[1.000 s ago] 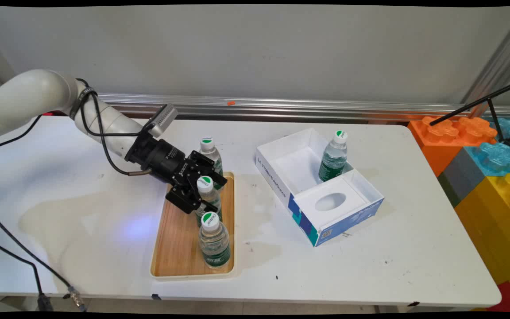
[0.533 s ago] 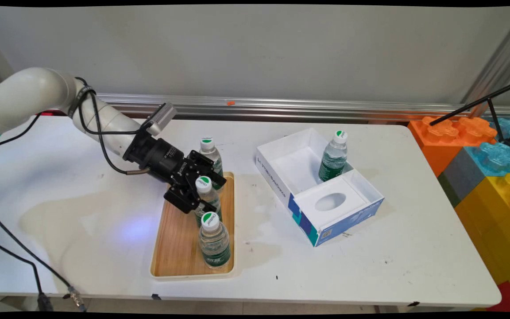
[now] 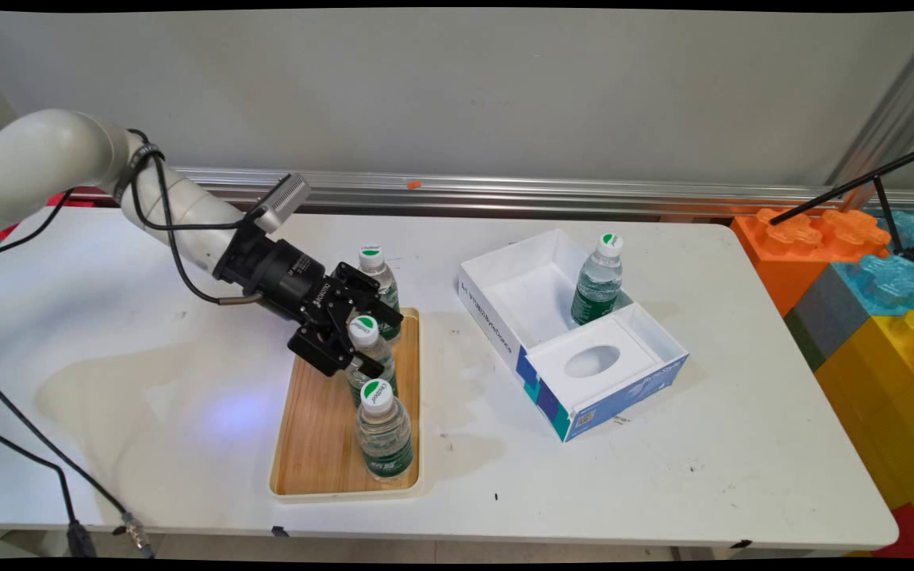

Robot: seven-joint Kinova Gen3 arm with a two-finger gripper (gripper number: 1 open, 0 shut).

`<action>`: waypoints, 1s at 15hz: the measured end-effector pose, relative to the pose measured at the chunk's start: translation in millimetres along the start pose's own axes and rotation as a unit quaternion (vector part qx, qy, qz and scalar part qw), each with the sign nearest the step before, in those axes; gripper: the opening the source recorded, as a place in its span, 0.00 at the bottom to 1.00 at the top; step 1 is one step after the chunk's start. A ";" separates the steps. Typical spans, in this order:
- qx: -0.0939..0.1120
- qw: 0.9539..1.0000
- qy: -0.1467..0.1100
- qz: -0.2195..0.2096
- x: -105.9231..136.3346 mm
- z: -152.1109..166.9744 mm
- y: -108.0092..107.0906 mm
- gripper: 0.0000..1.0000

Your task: Pick up the green bottle from the white box

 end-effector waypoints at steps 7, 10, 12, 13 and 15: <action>-0.001 1.000 0.004 -0.002 12.6 -16.6 4.5 1.00; 0.000 1.000 0.007 -0.002 18.3 -22.5 3.9 1.00; 0.002 1.000 0.009 -0.003 22.1 -25.3 2.8 1.00; 0.003 1.000 0.010 -0.003 24.8 -26.6 1.7 1.00; 0.007 1.000 0.014 -0.003 31.7 -29.0 -2.1 1.00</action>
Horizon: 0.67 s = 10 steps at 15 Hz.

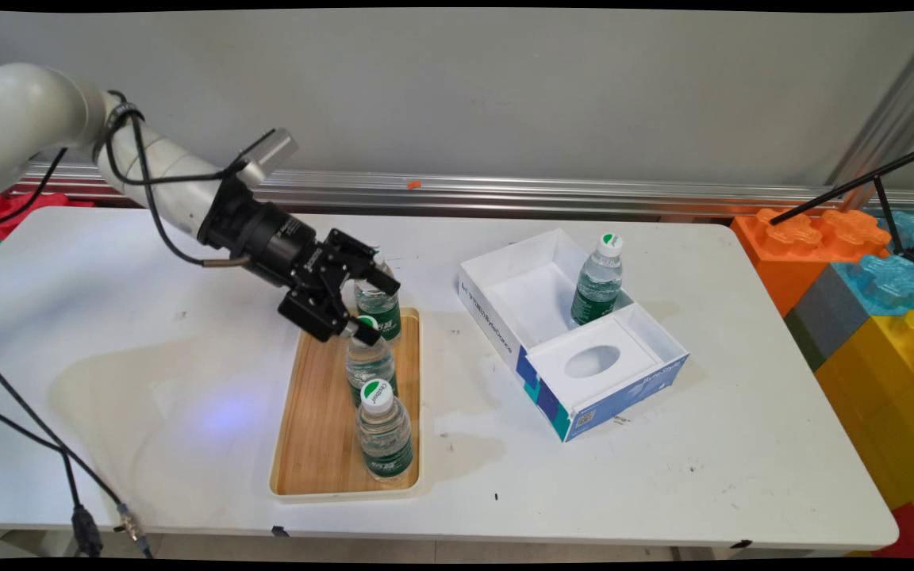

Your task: Pick up the green bottle from the white box

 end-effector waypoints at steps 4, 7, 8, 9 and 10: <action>0.010 1.000 0.009 0.000 13.6 0.8 -10.9 1.00; 0.018 1.000 0.015 0.001 21.7 4.4 -20.3 1.00; 0.022 1.000 0.017 0.002 24.9 6.7 -24.8 1.00; 0.026 0.999 0.019 0.004 28.5 9.9 -30.3 1.00; 0.030 0.999 0.021 0.007 31.6 13.9 -36.2 1.00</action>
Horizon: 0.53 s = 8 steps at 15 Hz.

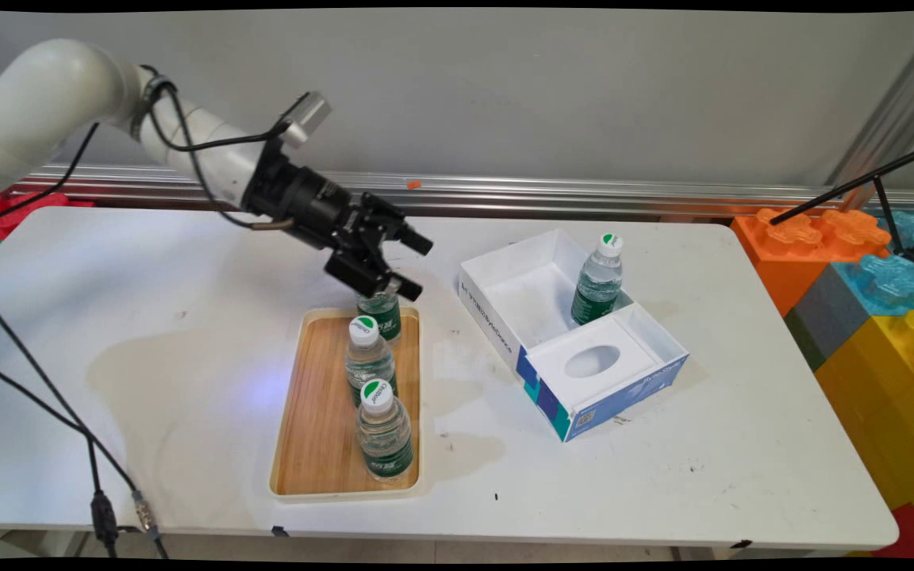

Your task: Pick up the green bottle from the white box

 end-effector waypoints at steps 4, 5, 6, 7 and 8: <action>0.013 1.000 0.006 0.008 8.4 17.8 -19.1 1.00; 0.015 1.000 0.007 0.010 10.4 23.6 -23.7 1.00; 0.017 1.000 0.009 0.012 12.5 29.6 -28.1 1.00; 0.019 1.000 0.010 0.013 14.2 34.7 -31.5 1.00; 0.021 1.000 0.012 0.013 16.2 41.1 -35.4 1.00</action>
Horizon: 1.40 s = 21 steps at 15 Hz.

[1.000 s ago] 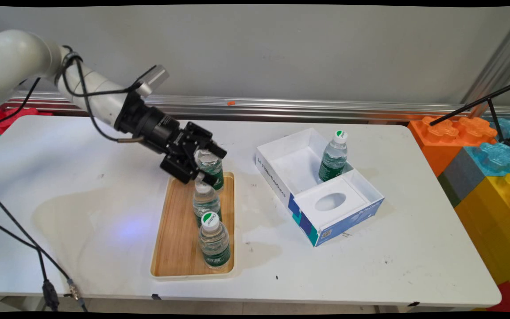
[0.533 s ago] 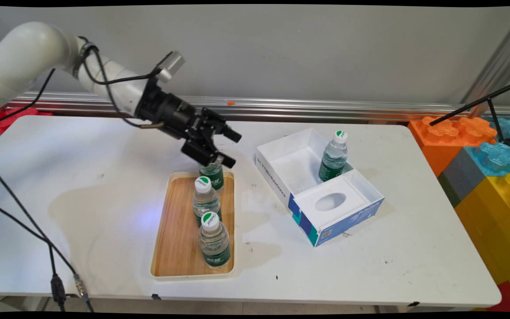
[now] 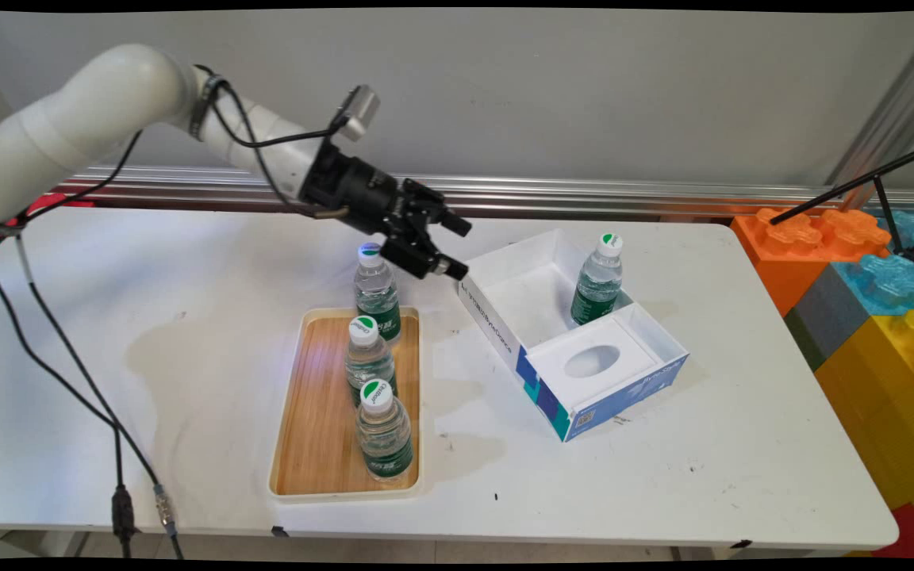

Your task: Pick up the green bottle from the white box

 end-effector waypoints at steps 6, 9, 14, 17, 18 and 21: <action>0.009 1.000 0.008 -0.001 8.4 43.4 -19.9 1.00; 0.010 1.000 0.008 -0.002 8.7 64.1 -26.5 1.00; 0.009 1.000 0.006 -0.005 7.3 93.3 -33.6 1.00; 0.009 1.000 0.005 -0.007 7.0 105.7 -36.8 1.00; 0.009 1.000 0.005 -0.007 6.9 111.5 -38.5 1.00; 0.009 1.000 0.004 -0.008 6.0 126.1 -42.9 1.00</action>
